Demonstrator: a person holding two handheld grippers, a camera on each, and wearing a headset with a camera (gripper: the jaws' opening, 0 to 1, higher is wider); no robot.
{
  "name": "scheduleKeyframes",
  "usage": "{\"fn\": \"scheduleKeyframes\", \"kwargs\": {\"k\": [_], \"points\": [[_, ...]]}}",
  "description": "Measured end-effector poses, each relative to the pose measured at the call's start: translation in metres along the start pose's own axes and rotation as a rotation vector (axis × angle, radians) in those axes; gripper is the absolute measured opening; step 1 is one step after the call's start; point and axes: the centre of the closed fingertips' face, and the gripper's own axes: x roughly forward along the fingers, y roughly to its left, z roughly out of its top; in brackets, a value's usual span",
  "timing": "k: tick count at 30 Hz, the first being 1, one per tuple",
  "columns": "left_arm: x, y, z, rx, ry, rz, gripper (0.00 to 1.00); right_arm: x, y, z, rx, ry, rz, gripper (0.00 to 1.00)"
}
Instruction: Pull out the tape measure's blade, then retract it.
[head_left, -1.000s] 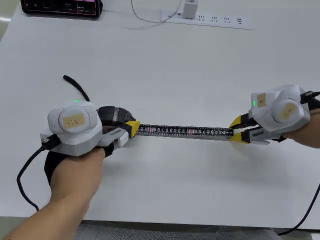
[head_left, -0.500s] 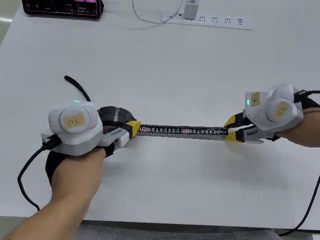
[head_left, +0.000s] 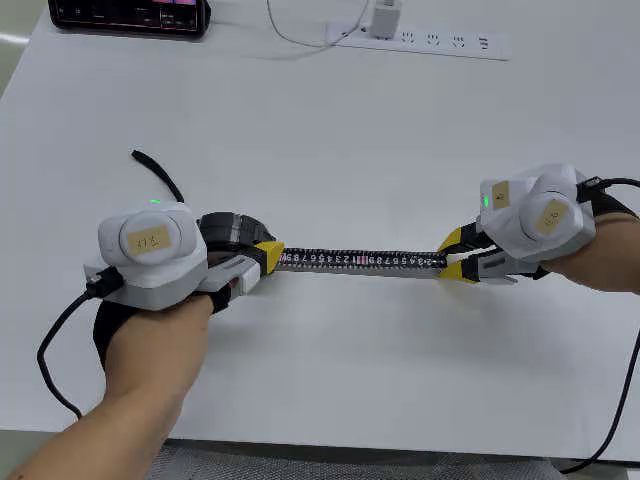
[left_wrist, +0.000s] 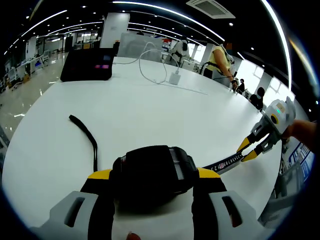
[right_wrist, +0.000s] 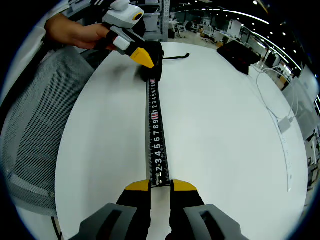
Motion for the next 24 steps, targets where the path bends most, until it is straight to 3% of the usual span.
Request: {"fn": "scheduleKeyframes", "kwargs": {"k": [24], "points": [[0.0,0.0,0.0,-0.002,-0.003,-0.006,0.58,0.013,0.001,0.025,-0.019,-0.029,0.015,0.09]]}}
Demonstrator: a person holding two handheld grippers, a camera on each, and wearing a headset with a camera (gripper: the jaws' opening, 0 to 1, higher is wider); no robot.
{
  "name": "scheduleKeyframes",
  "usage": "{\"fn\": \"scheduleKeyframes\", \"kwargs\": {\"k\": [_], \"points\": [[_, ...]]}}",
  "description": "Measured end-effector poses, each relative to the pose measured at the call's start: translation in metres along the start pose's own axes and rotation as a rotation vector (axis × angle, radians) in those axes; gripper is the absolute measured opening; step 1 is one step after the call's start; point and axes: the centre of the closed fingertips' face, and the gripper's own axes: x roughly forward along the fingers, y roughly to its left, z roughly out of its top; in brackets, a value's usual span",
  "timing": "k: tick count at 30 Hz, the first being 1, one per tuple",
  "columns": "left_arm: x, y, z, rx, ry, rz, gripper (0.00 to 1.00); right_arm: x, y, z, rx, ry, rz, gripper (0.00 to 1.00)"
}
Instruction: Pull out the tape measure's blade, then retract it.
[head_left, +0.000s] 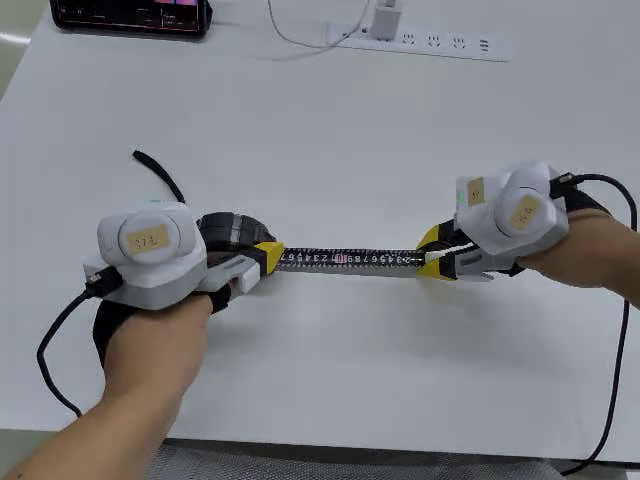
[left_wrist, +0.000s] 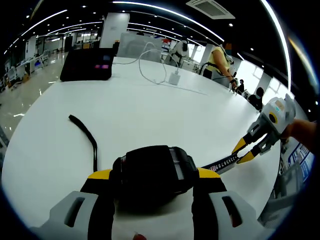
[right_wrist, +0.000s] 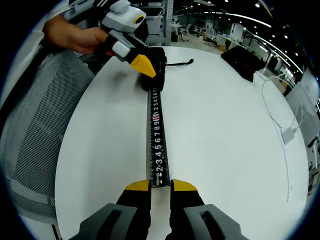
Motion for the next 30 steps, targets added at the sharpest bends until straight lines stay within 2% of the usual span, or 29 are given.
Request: {"fn": "scheduleKeyframes", "kwargs": {"k": [30], "points": [[0.0,0.0,-0.001,-0.025,-0.006,-0.008,0.58,0.015,-0.004,0.024,0.014,-0.034,0.006,0.09]]}}
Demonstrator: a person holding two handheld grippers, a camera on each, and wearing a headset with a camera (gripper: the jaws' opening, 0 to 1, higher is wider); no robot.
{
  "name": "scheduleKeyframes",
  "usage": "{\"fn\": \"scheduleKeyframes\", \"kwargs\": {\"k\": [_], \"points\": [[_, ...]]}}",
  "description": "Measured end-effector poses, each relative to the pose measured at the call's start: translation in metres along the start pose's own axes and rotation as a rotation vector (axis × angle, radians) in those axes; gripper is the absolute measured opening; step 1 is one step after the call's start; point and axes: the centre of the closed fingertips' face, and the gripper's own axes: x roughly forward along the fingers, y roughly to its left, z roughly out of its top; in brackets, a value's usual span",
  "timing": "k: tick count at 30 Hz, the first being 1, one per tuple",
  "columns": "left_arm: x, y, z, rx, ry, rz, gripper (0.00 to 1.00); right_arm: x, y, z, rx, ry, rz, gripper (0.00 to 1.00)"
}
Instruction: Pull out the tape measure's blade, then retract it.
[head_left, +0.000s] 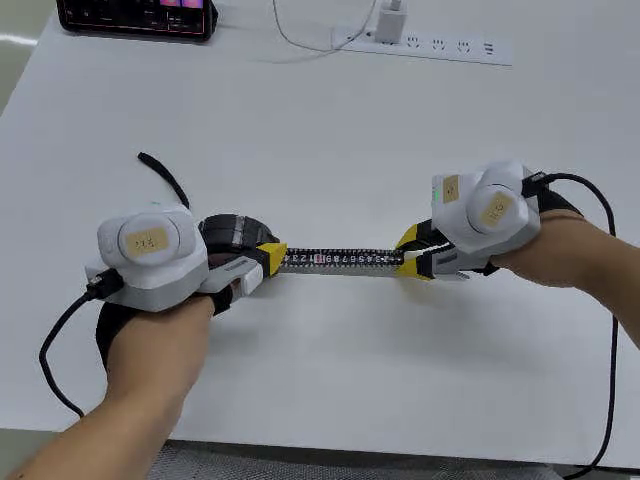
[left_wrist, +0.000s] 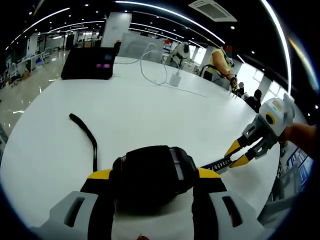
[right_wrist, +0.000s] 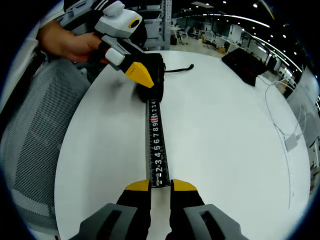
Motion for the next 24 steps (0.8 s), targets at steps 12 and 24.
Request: {"fn": "scheduleKeyframes", "kwargs": {"k": [12,24], "points": [[-0.001,0.0,0.001,-0.007,-0.003,-0.005,0.58,0.007,0.0,0.01,0.012,-0.025,0.009,0.09],[-0.002,0.0,0.001,-0.019,-0.006,-0.013,0.59,0.016,0.002,0.028,0.018,-0.06,0.021,0.09]]}}
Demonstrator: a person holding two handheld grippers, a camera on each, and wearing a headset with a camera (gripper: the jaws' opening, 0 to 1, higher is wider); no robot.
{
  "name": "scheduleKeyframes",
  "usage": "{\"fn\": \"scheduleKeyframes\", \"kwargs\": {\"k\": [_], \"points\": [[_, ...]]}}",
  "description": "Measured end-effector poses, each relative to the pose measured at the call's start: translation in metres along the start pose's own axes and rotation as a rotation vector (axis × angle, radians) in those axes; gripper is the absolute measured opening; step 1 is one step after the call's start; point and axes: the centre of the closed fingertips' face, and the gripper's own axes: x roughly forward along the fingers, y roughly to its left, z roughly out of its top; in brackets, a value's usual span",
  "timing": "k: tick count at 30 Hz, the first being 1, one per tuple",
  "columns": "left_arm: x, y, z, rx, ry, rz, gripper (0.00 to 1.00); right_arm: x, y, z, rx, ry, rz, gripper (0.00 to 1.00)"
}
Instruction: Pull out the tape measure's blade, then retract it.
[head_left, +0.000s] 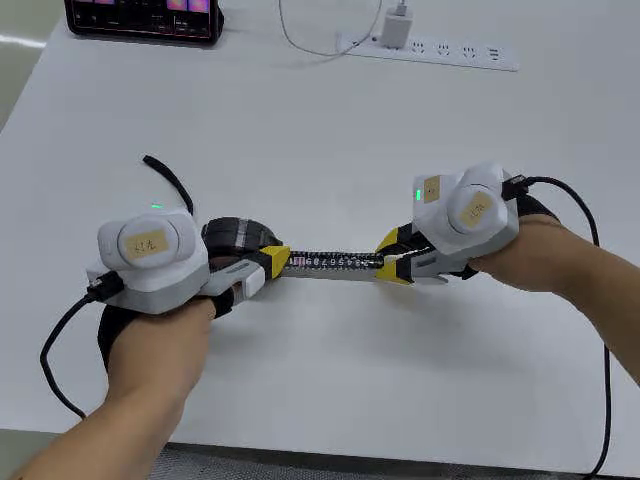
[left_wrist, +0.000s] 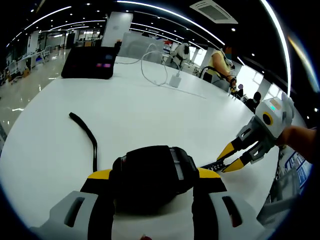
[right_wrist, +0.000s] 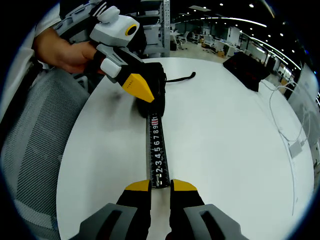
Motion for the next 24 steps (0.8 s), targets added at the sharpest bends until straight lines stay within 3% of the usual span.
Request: {"fn": "scheduleKeyframes", "kwargs": {"k": [24], "points": [[0.0,0.001,0.0,-0.02,-0.007,-0.014,0.59,0.018,0.002,0.029,0.002,-0.042,0.019,0.09]]}}
